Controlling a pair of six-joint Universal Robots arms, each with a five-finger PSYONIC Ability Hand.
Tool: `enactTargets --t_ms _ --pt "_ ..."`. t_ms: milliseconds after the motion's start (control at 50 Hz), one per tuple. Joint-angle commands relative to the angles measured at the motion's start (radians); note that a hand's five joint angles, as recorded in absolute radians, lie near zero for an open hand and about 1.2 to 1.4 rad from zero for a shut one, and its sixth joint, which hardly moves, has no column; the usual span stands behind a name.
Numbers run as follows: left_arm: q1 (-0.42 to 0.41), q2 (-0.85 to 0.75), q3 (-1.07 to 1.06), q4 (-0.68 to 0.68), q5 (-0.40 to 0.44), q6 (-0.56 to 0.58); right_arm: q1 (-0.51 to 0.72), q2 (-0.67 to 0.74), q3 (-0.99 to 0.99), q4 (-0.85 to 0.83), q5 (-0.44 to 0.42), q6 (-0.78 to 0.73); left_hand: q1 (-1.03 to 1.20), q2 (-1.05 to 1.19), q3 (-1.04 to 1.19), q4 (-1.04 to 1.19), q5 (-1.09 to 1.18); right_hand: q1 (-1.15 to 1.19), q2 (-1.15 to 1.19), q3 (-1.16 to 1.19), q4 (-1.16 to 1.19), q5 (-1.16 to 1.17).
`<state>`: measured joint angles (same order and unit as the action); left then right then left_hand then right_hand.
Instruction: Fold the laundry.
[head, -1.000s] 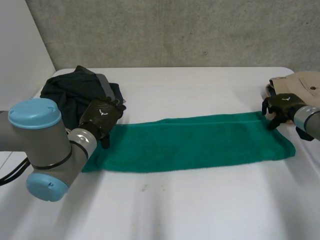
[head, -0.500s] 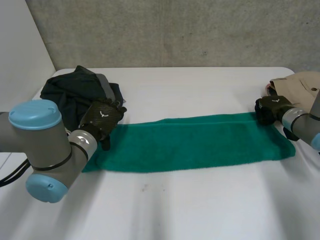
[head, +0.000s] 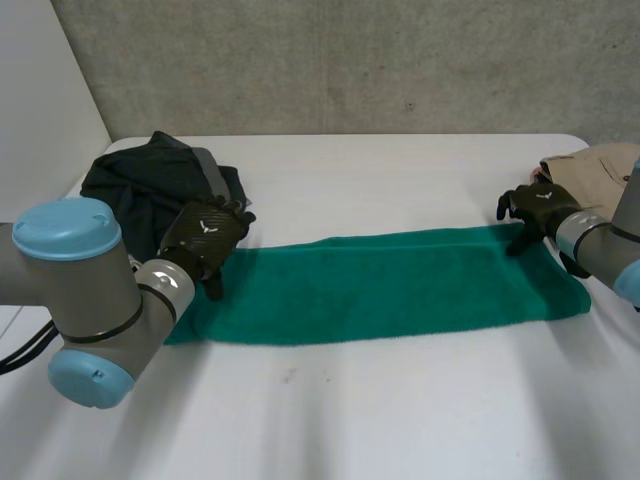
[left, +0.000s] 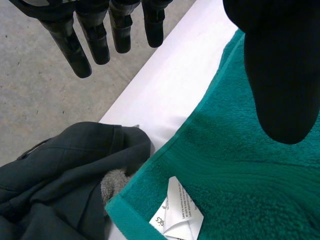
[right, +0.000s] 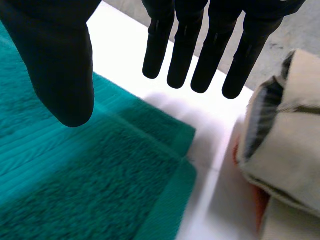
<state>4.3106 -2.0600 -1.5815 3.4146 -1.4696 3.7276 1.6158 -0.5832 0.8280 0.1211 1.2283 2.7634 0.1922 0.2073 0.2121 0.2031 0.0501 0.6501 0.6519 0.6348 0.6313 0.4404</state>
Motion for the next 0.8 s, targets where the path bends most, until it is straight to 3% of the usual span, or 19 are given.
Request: enactTargets --t_ms 20,80,160,180,400,660,700,720,740,800 --pt "0.000 0.000 -0.002 0.000 0.000 -0.009 -0.001 0.052 -0.007 0.000 -0.001 -0.001 0.030 0.015 0.010 0.019 -0.002 0.168 0.167 0.184 0.187 0.204" --pt "0.001 -0.002 -0.002 0.000 0.000 -0.009 -0.001 0.068 -0.012 -0.006 -0.001 -0.001 0.030 0.015 0.010 0.019 -0.002 0.227 0.225 0.243 0.246 0.262" --pt "0.004 -0.002 -0.003 0.000 0.002 -0.009 -0.001 0.095 -0.041 -0.009 0.002 -0.002 0.027 0.012 0.007 0.016 -0.005 0.722 0.720 0.737 0.741 0.757" --pt "0.004 -0.002 -0.002 0.000 0.002 -0.009 -0.001 0.101 -0.055 -0.012 -0.001 -0.004 0.030 0.015 0.010 0.019 -0.002 0.746 0.744 0.761 0.765 0.781" --pt "0.004 0.006 0.002 0.000 0.000 -0.009 0.039 0.077 -0.101 -0.150 0.036 0.015 0.027 0.012 0.007 0.016 -0.005 0.746 0.744 0.761 0.765 0.781" --pt "0.006 0.017 -0.025 0.000 0.000 -0.011 0.065 0.181 -0.207 -0.170 0.098 0.008 0.018 0.003 -0.002 0.008 -0.014 0.746 0.744 0.761 0.765 0.781" --pt "0.006 0.015 -0.025 0.000 0.000 -0.011 0.065 0.181 -0.207 -0.172 0.117 0.008 0.018 0.003 -0.002 0.007 -0.014 0.190 0.188 0.205 0.208 0.225" --pt "0.006 0.015 -0.023 0.000 0.000 -0.011 0.065 0.180 -0.205 -0.172 0.137 0.007 0.015 0.000 -0.004 0.005 -0.017 -0.377 -0.379 -0.362 -0.359 -0.342" --pt "0.006 0.015 -0.023 0.000 0.002 -0.011 0.065 0.177 -0.204 -0.172 0.145 0.005 0.015 0.000 -0.004 0.005 -0.017 -0.476 -0.477 -0.460 -0.457 -0.440" --pt "0.004 0.017 -0.023 0.000 0.000 -0.011 0.064 0.145 -0.190 -0.169 0.171 -0.001 0.015 0.000 -0.004 0.005 -0.017 -0.476 -0.477 -0.460 -0.457 -0.440"
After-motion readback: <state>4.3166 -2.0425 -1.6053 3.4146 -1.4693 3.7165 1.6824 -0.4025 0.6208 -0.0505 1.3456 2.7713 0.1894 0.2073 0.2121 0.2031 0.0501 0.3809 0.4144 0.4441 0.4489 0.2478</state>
